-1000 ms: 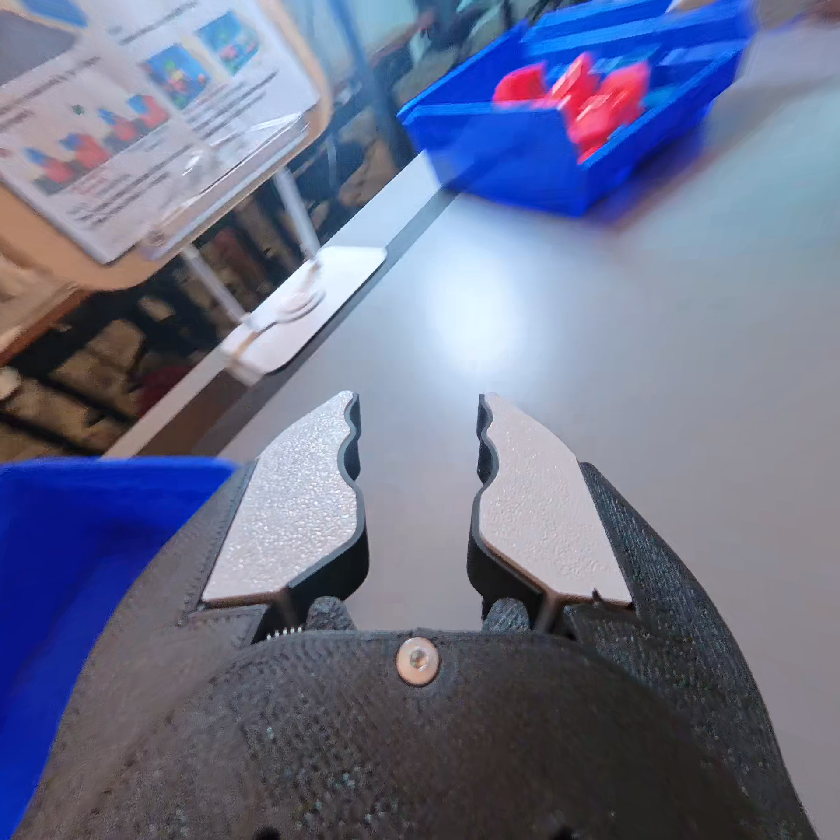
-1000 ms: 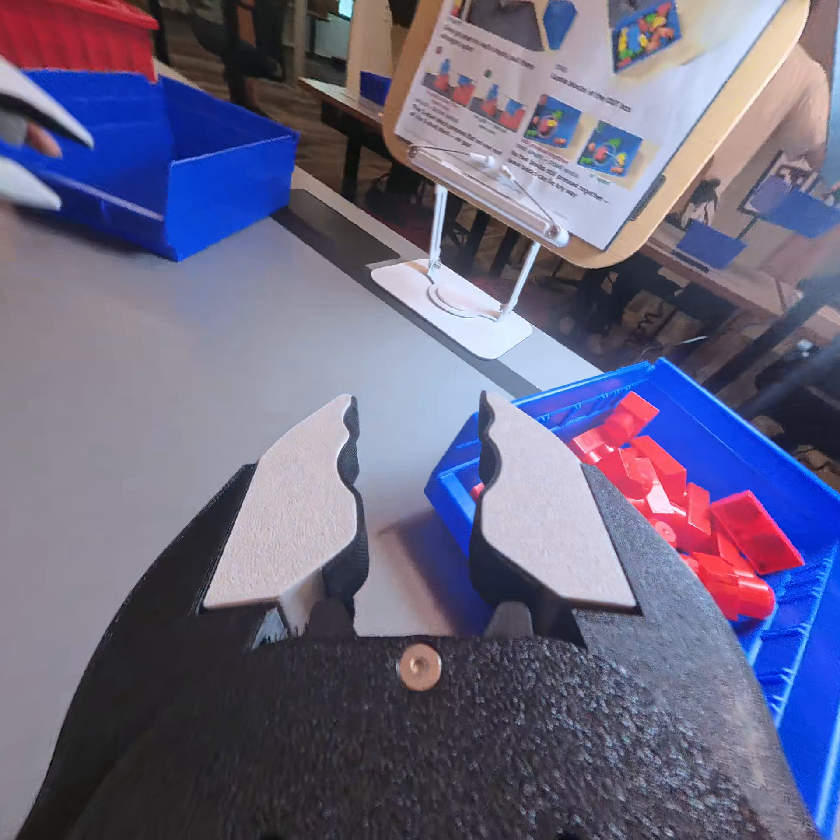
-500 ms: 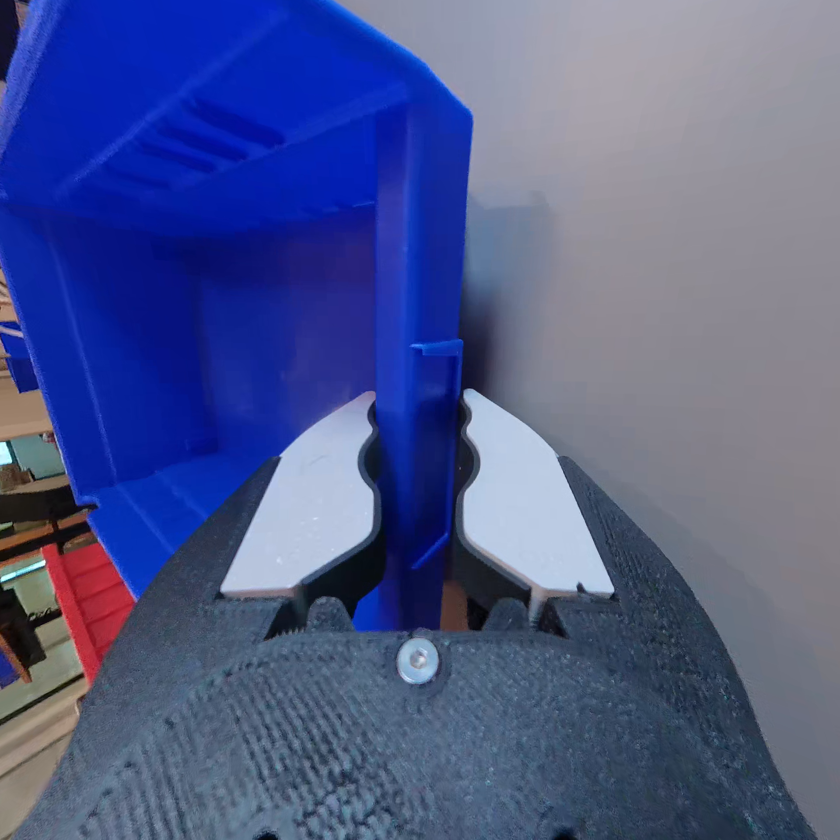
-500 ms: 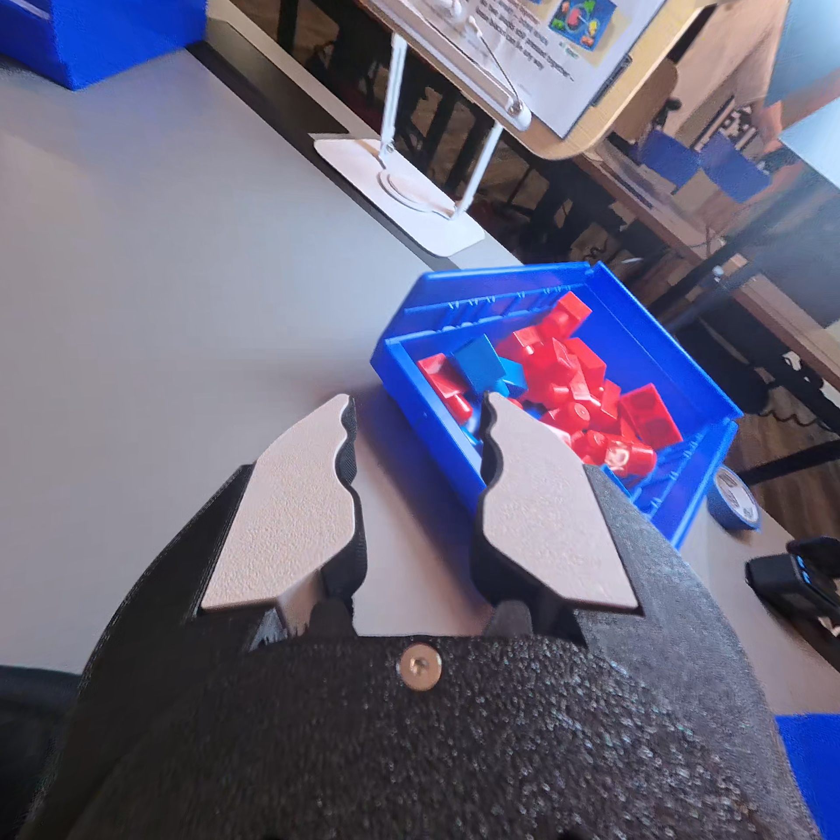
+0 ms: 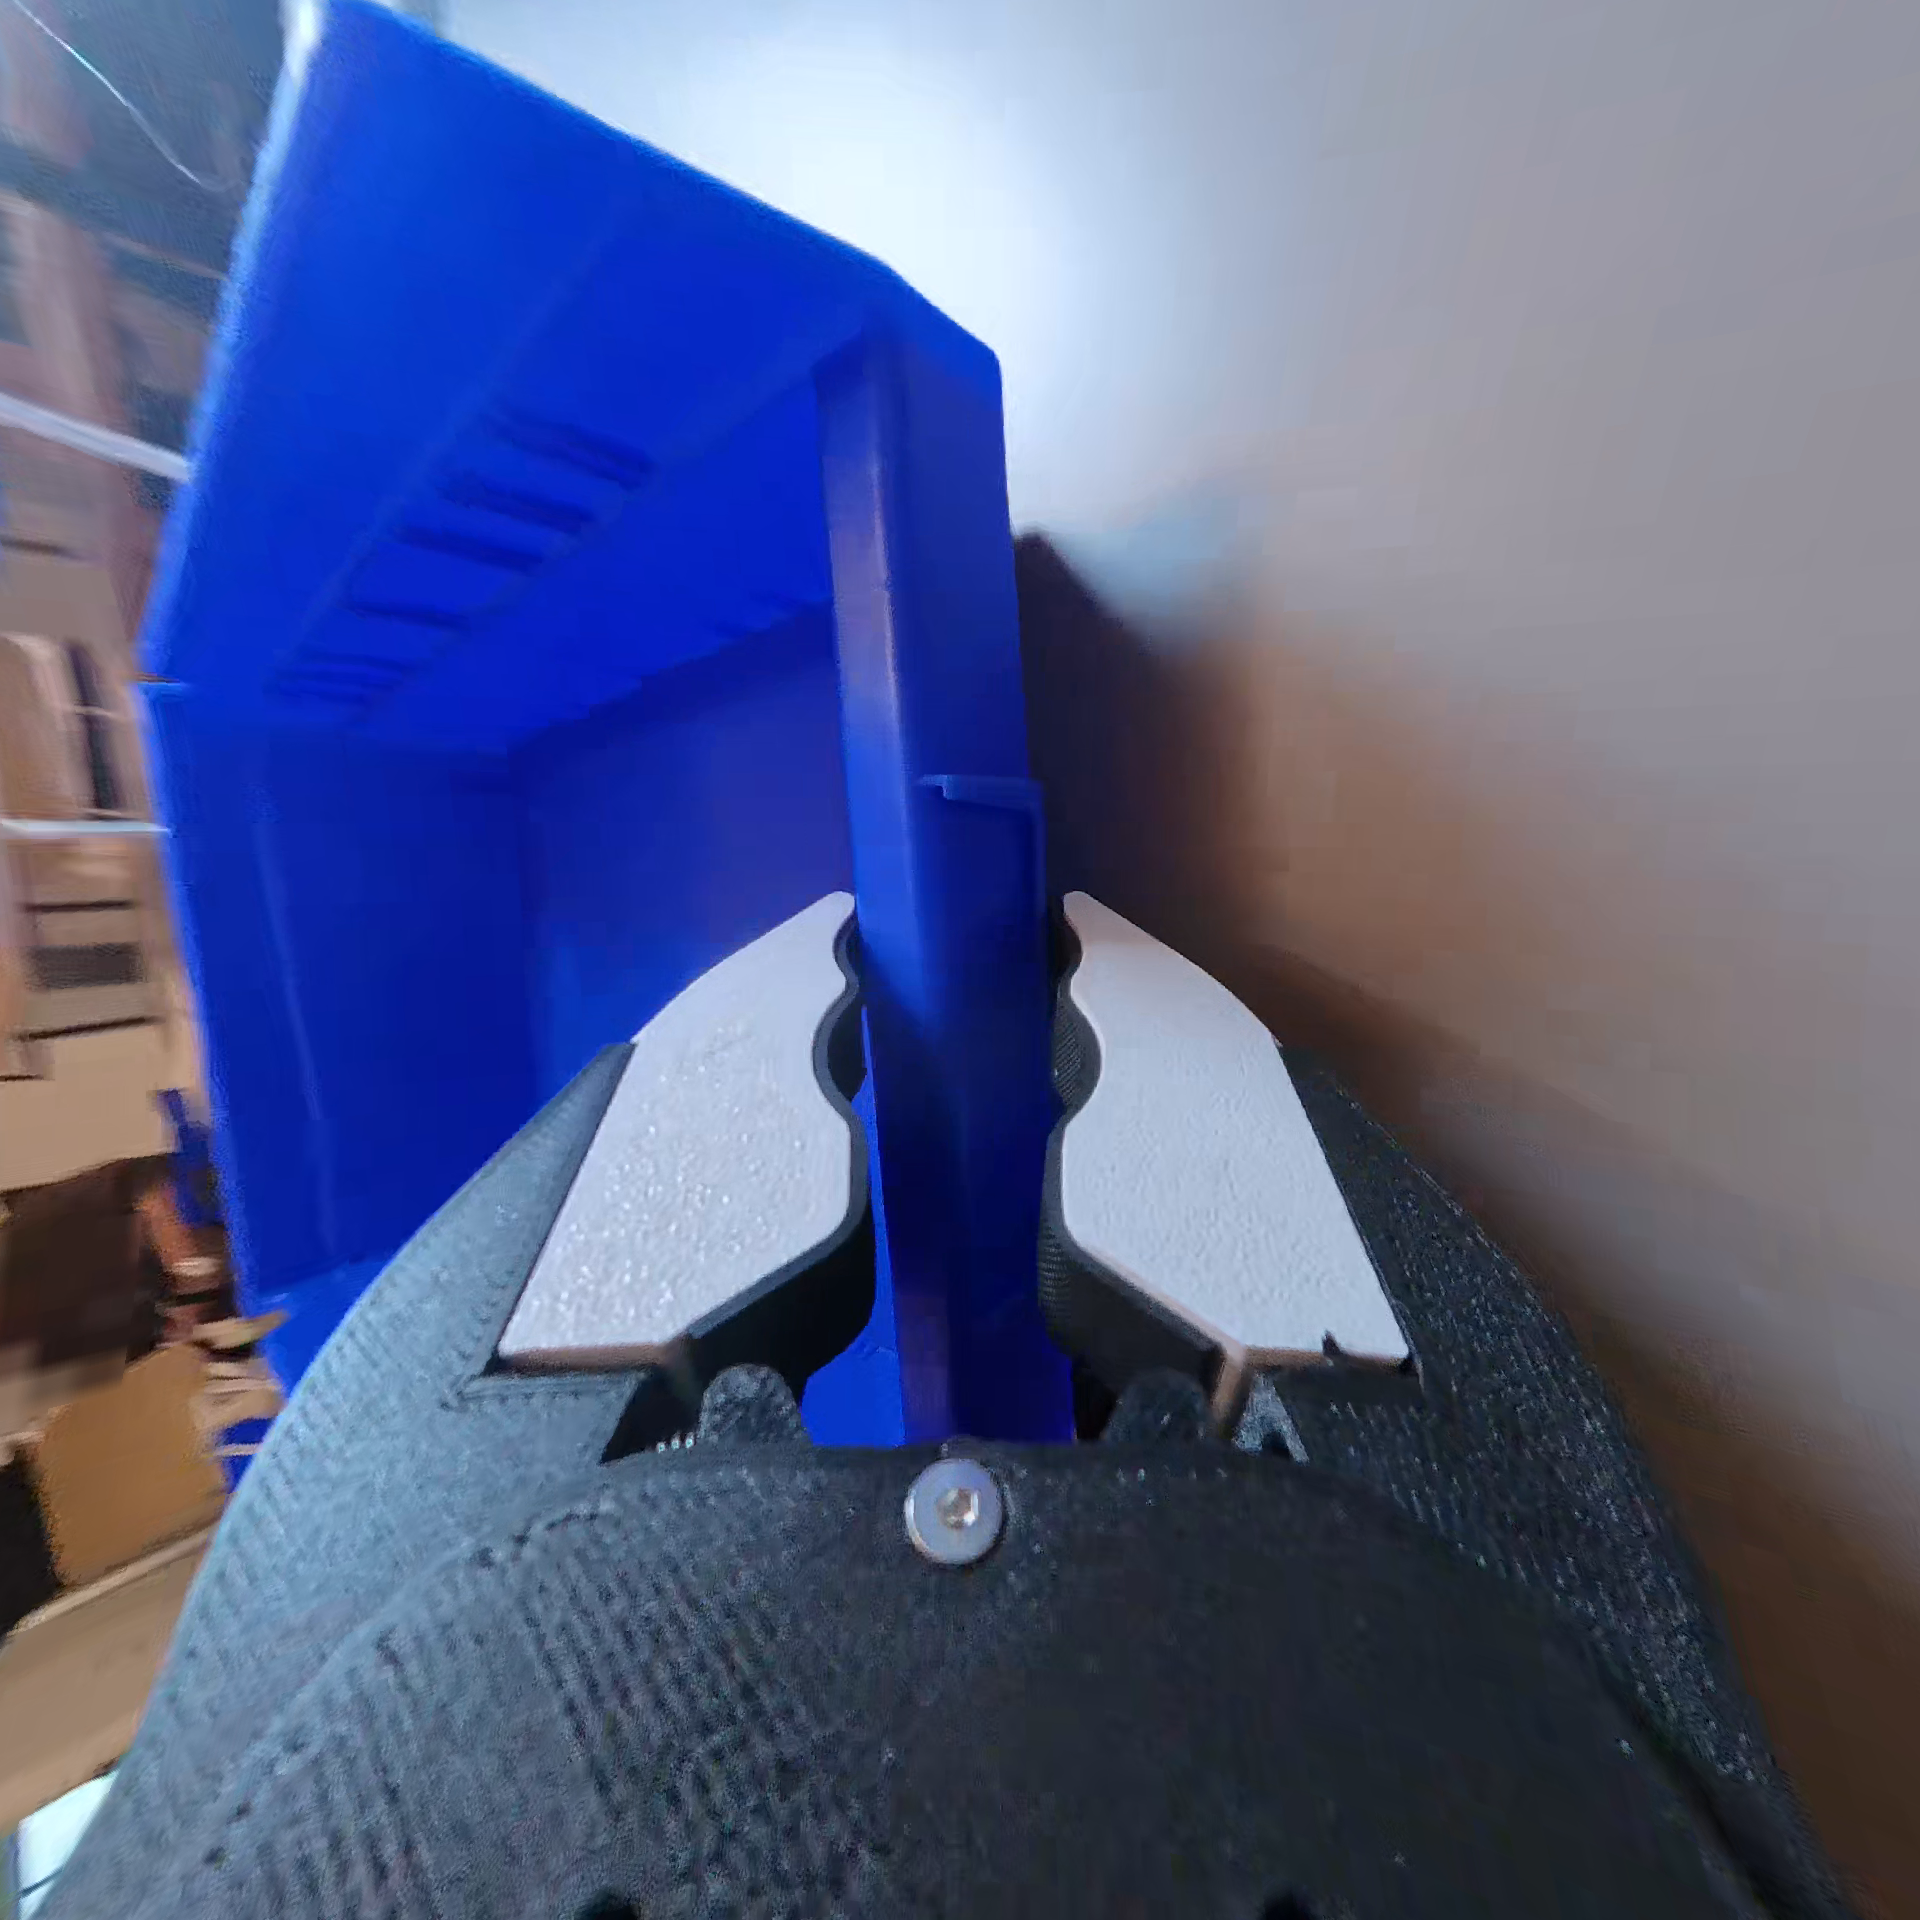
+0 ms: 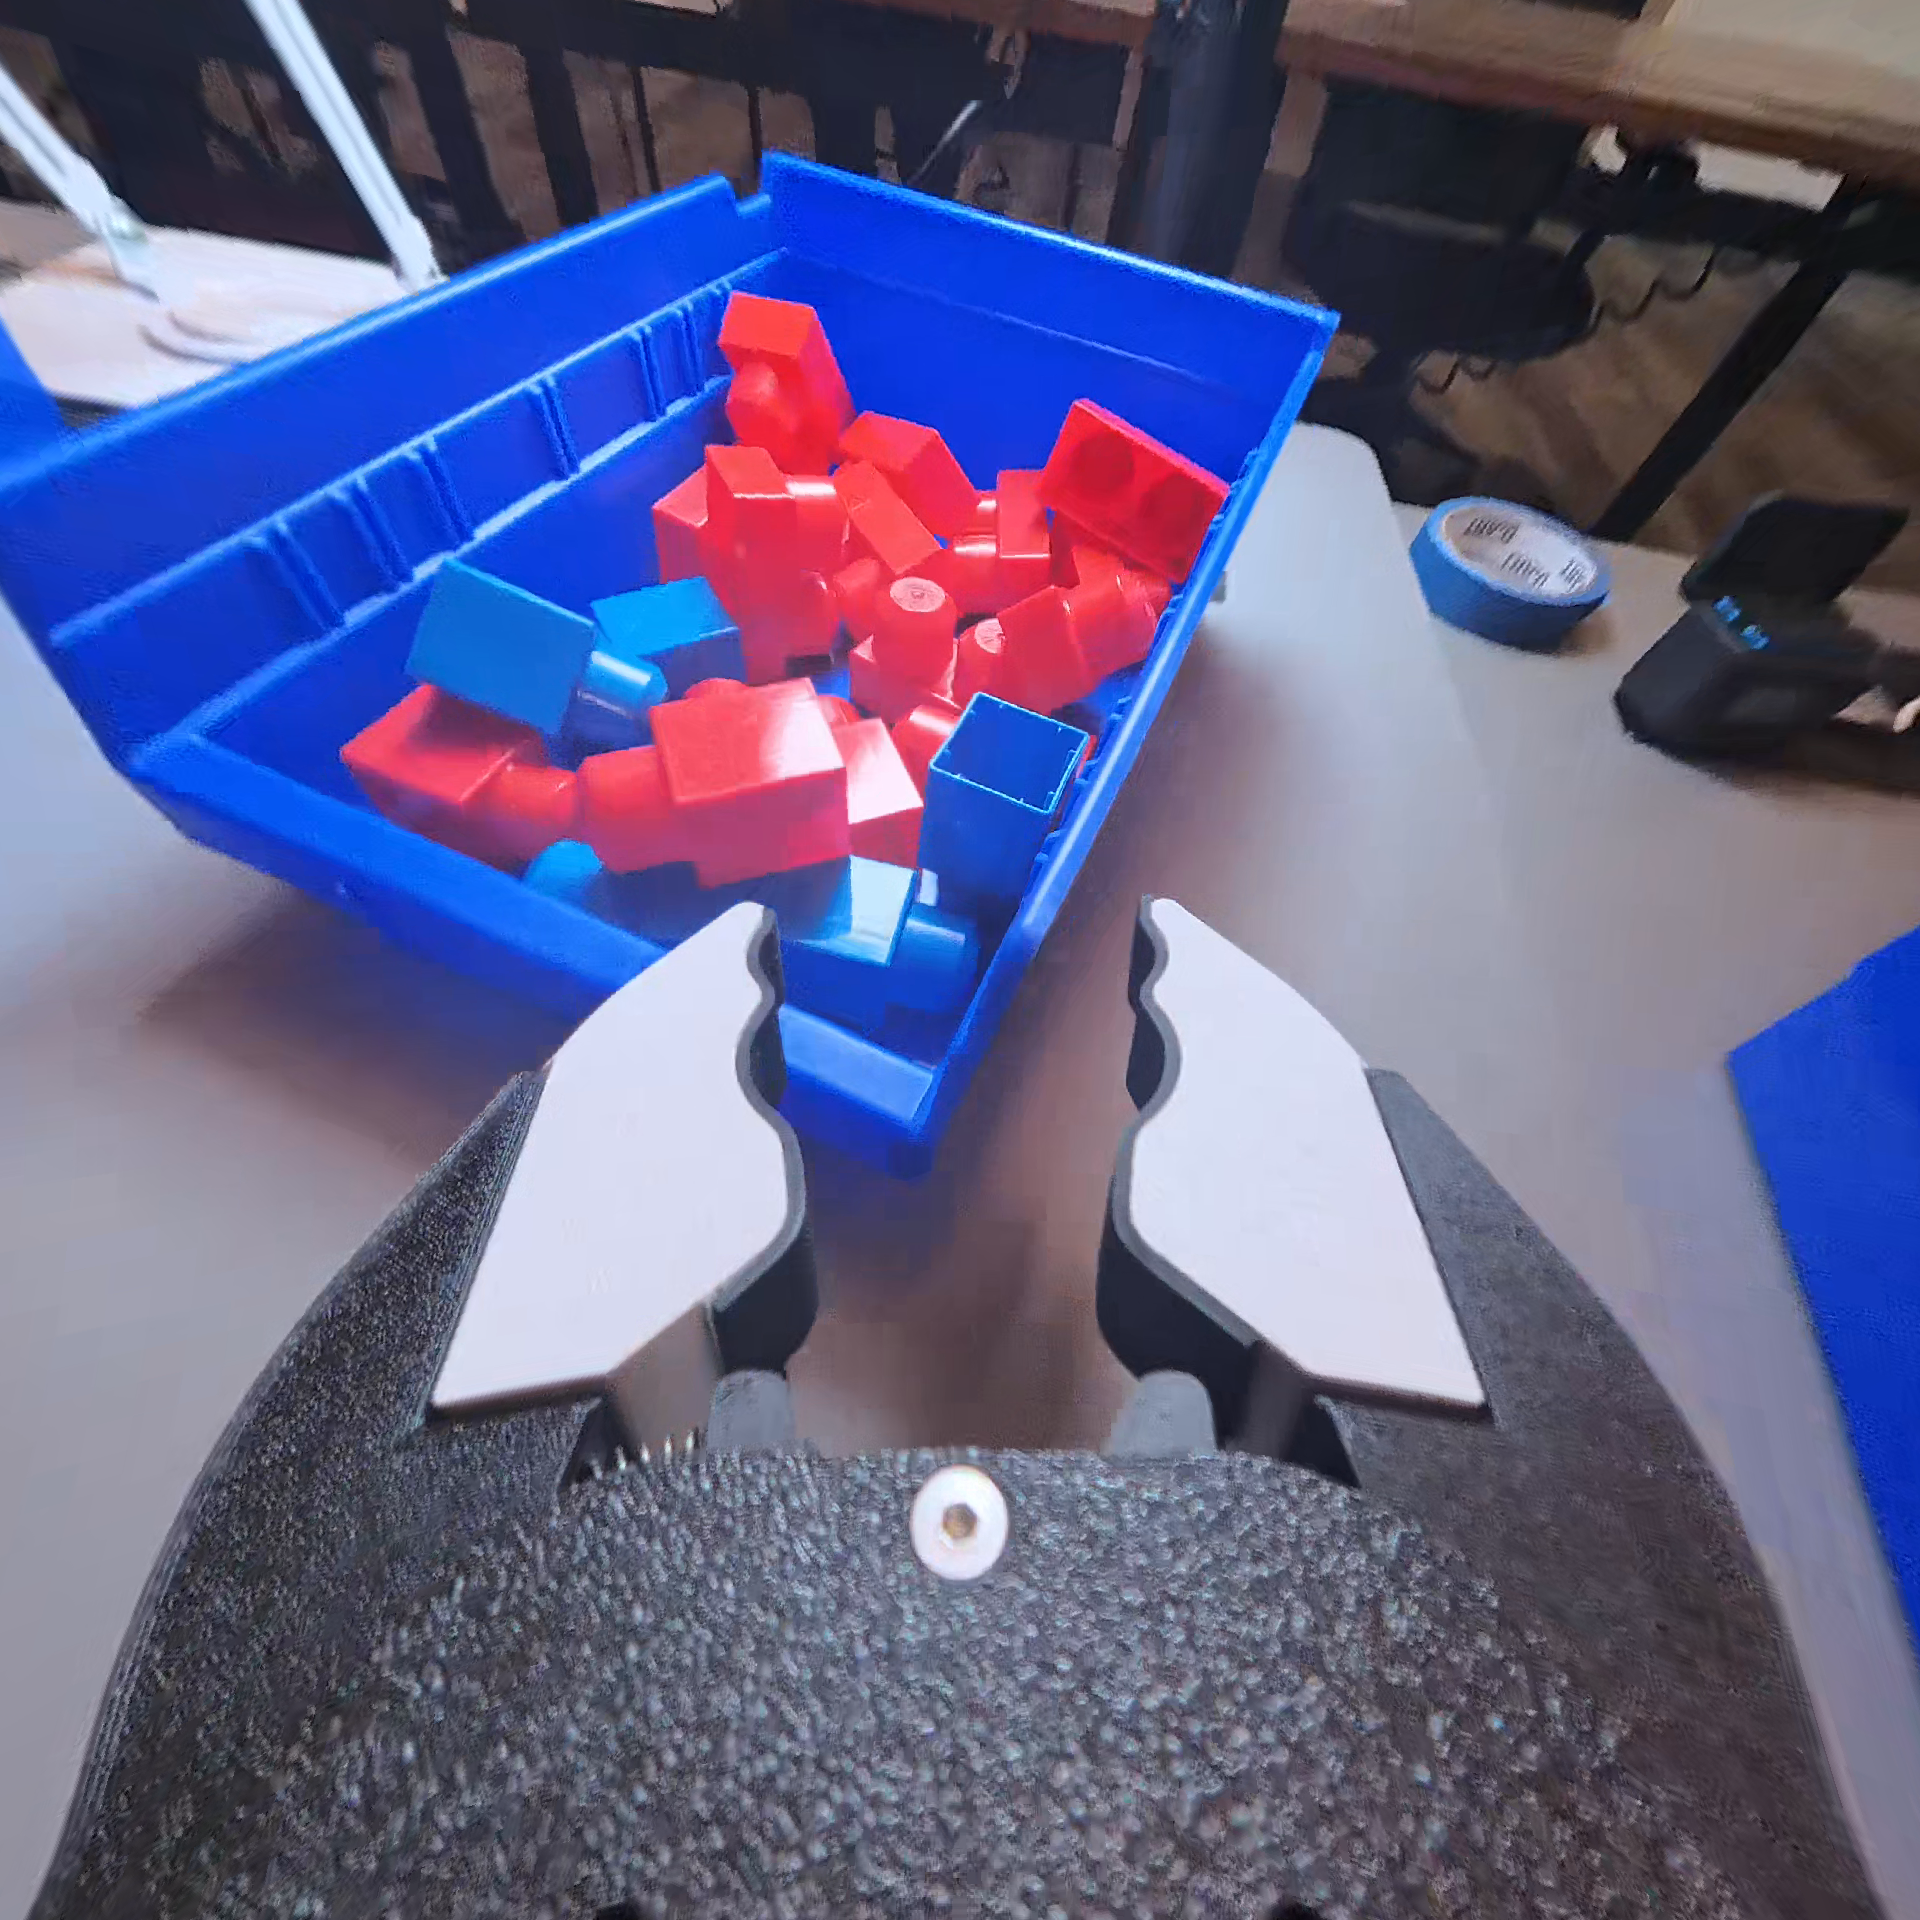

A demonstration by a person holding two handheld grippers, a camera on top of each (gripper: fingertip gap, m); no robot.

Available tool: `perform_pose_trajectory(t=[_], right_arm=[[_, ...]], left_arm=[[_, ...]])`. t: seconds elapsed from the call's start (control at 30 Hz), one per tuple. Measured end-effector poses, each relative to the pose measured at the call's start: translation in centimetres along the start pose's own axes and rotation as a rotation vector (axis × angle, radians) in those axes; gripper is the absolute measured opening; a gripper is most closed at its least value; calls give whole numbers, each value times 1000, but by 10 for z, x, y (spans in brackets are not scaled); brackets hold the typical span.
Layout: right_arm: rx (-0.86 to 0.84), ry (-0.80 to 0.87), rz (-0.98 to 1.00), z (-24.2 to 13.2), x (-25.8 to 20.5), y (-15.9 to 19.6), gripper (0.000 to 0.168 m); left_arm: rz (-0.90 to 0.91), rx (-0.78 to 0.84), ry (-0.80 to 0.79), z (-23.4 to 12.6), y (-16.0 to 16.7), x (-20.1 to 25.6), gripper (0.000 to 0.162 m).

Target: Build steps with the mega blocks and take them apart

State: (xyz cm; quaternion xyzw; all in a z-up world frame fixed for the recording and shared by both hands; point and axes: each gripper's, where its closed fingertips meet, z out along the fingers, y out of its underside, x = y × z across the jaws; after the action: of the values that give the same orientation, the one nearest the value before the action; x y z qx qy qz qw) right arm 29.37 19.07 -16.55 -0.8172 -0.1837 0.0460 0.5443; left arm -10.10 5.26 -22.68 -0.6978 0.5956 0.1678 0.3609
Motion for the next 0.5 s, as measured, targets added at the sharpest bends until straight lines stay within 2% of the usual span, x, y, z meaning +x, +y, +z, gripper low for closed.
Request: perform_pose_trajectory(t=[0.07, 0.1, 0.17, 0.27, 0.33, 0.5], right_arm=[[0, -34, 111, 12, 3, 1, 60], [-1, -42, 145, 16, 4, 2, 49], [-7, -15, 144, 22, 9, 5, 15], [-17, 58, 98, 21, 10, 7, 12], [-41, 58, 98, 14, 2, 10, 13], [-67, 56, 58, -24, -32, 22, 16]], left_arm=[[-7, 36, -71, 0, -13, -15, 36], [-64, 94, -66, -7, -25, -18, 39], [-187, 235, -53, -29, -51, -26, 36], [-343, 402, 20, -56, -84, -25, 37], [-437, 471, 76, -60, -104, -19, 37], [-639, 517, 187, -26, -150, -3, 47]])
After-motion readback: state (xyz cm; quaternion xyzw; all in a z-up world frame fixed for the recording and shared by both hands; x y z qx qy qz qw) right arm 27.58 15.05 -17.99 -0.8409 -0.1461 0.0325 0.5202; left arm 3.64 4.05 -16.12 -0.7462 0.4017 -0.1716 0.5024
